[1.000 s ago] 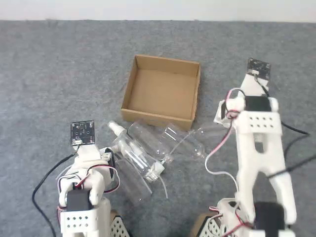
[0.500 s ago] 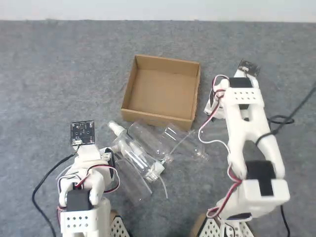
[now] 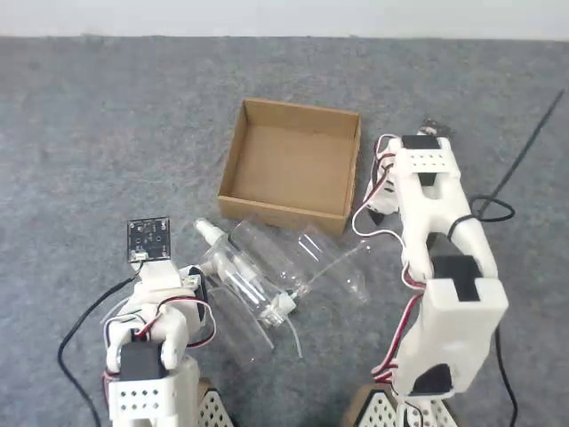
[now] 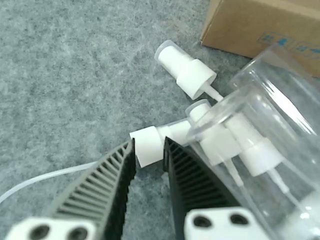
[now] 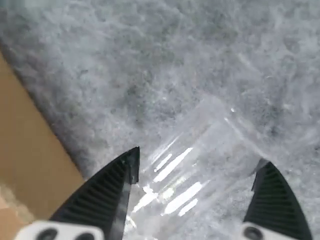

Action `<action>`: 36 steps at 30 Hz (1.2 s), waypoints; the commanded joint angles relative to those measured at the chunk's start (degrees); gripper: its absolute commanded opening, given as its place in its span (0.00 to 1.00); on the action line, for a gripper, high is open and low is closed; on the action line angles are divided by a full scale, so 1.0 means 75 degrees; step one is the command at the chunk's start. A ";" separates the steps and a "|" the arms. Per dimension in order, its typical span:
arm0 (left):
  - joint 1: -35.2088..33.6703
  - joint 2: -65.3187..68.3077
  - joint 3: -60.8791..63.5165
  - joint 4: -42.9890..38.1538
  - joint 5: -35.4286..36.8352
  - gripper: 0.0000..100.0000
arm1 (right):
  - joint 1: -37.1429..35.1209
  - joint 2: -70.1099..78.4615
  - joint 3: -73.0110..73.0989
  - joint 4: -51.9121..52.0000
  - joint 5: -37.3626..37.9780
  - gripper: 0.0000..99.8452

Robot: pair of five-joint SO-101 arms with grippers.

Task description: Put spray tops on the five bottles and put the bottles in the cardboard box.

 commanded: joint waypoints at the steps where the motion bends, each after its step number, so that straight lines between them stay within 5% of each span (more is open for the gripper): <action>1: 0.0012 -0.0105 -0.0064 0.0035 0.0070 0.08 | 0.0229 0.0064 -0.0481 0.0076 -0.0082 0.31; 14: 0.0012 -0.0105 -0.0064 0.0035 0.0070 0.08 | 0.0522 0.0170 -0.0539 0.0100 -0.0023 0.31; 24: 0.0012 -0.0105 -0.0064 0.0035 0.0070 0.08 | 0.0486 0.0147 -0.0539 0.0088 0.0949 0.05; 36: 0.0012 -0.0105 -0.0064 0.0035 0.0070 0.08 | 0.0475 0.0135 -0.0539 0.0205 0.1125 0.02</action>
